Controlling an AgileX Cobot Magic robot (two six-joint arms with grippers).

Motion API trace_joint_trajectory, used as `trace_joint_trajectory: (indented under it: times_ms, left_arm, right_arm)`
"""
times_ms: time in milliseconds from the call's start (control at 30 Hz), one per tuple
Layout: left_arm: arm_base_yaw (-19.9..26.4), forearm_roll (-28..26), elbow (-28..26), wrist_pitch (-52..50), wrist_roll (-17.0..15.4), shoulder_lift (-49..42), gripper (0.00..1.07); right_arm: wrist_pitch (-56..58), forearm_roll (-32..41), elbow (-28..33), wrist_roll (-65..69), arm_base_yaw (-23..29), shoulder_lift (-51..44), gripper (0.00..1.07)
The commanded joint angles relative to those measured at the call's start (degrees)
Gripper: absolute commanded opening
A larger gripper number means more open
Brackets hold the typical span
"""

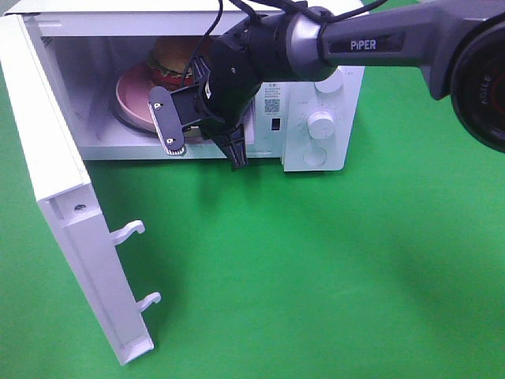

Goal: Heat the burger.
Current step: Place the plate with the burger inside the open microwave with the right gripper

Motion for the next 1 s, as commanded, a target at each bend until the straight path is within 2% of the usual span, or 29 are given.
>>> trace_joint_trajectory:
  times_ms: [33, 233, 333, 367, 433, 567, 767, 1000]
  left_arm:
    - [-0.17, 0.06, 0.23, -0.34, 0.00, -0.92, 1.00]
    - [-0.17, 0.06, 0.23, -0.34, 0.00, -0.92, 1.00]
    - [-0.17, 0.06, 0.23, -0.34, 0.00, -0.92, 1.00]
    - [-0.17, 0.06, 0.23, -0.34, 0.00, -0.92, 1.00]
    - [-0.17, 0.06, 0.23, -0.34, 0.00, -0.92, 1.00]
    - [-0.17, 0.06, 0.23, -0.34, 0.00, -0.92, 1.00]
    - [-0.17, 0.06, 0.23, -0.34, 0.00, -0.92, 1.00]
    - [-0.17, 0.06, 0.23, -0.34, 0.00, -0.92, 1.00]
  right_arm:
    - [-4.18, -1.09, -1.43, 0.52, -0.34, -0.34, 0.04]
    - [-4.70, -0.92, -1.43, 0.52, -0.34, -0.34, 0.12]
    - [-4.81, -0.63, -1.43, 0.74, -0.34, -0.34, 0.21]
    - [-4.81, -0.63, -1.43, 0.74, -0.34, -0.34, 0.21]
    - [-4.87, -0.46, -1.43, 1.03, -0.34, -0.11, 0.33]
    - [-4.81, -0.40, -1.43, 1.72, -0.34, 0.00, 0.38]
    - [-4.81, 1.26, -1.15, 2.01, -0.29, 0.00, 0.39]
    - [-5.73, 1.43, 3.09, 2.01, -0.17, -1.15, 0.39]
